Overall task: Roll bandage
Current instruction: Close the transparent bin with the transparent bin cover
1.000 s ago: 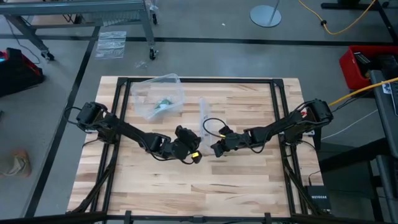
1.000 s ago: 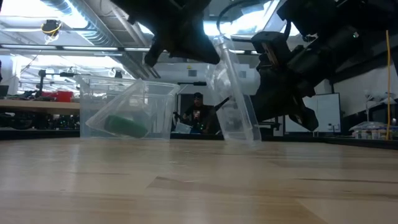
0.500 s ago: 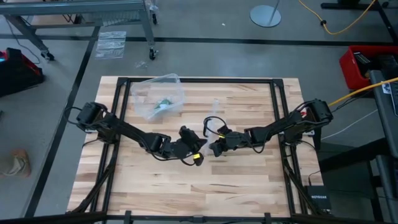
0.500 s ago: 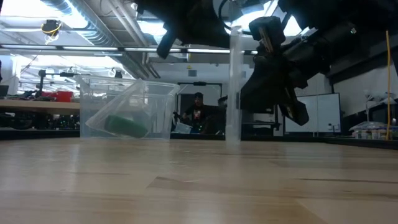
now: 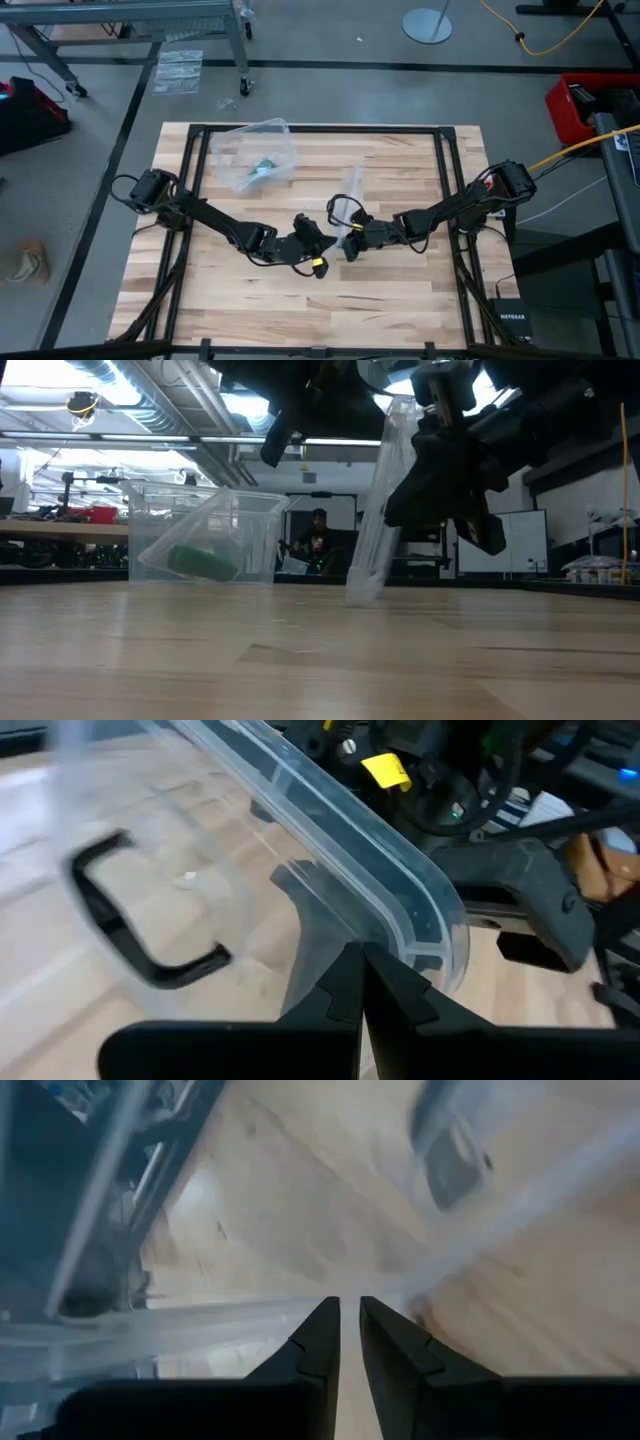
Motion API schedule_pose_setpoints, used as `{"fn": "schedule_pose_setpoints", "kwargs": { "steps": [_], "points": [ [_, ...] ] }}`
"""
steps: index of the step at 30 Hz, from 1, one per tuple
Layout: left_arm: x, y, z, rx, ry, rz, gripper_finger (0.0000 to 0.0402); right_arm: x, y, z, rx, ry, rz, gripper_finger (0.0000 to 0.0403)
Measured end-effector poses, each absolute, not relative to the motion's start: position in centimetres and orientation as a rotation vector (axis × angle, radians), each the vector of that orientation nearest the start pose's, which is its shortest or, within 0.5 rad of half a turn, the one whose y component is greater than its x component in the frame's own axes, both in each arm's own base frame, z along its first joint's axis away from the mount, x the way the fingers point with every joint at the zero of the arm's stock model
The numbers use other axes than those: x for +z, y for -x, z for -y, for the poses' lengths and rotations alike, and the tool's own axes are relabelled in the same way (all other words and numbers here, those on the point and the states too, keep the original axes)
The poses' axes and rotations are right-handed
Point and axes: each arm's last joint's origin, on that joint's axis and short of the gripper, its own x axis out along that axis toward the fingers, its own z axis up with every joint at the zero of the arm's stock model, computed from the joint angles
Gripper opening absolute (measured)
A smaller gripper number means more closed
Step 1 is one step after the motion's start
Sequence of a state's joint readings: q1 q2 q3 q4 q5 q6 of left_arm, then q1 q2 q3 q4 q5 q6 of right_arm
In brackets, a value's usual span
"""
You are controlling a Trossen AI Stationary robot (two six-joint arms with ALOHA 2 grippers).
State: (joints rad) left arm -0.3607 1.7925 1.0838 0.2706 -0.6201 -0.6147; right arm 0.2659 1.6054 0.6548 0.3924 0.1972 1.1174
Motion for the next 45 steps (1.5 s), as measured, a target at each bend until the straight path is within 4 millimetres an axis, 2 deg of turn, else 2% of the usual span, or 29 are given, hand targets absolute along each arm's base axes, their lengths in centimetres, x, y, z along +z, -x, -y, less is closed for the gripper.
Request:
{"fn": "schedule_pose_setpoints", "kwargs": {
  "steps": [5, 12, 25, 34, 45],
  "points": [
    [20.8, -36.7, 13.0, 0.334, 0.385, -0.294, 0.0, 15.3, -29.2, -7.8, -0.233, -0.979, -0.516, 0.0049],
    [20.4, -36.8, 13.3, 0.317, 0.403, -0.305, 0.0, 15.3, -29.2, -7.9, -0.226, -0.99, -0.522, 0.0049],
    [20.7, -37.2, 12.0, 0.336, 0.317, -0.305, 0.0, 15.3, -29.3, -7.9, -0.219, -0.996, -0.519, 0.0049],
    [20.8, -37.2, 12.0, 0.338, 0.319, -0.297, 0.0, 15.3, -29.2, -7.9, -0.212, -1.007, -0.527, 0.0049],
    [22.1, -37.8, 12.2, 0.331, 0.24, -0.32, 0.0, 15.4, -29.2, -8.1, -0.176, -1.06, -0.554, 0.0049]
  ]
}}
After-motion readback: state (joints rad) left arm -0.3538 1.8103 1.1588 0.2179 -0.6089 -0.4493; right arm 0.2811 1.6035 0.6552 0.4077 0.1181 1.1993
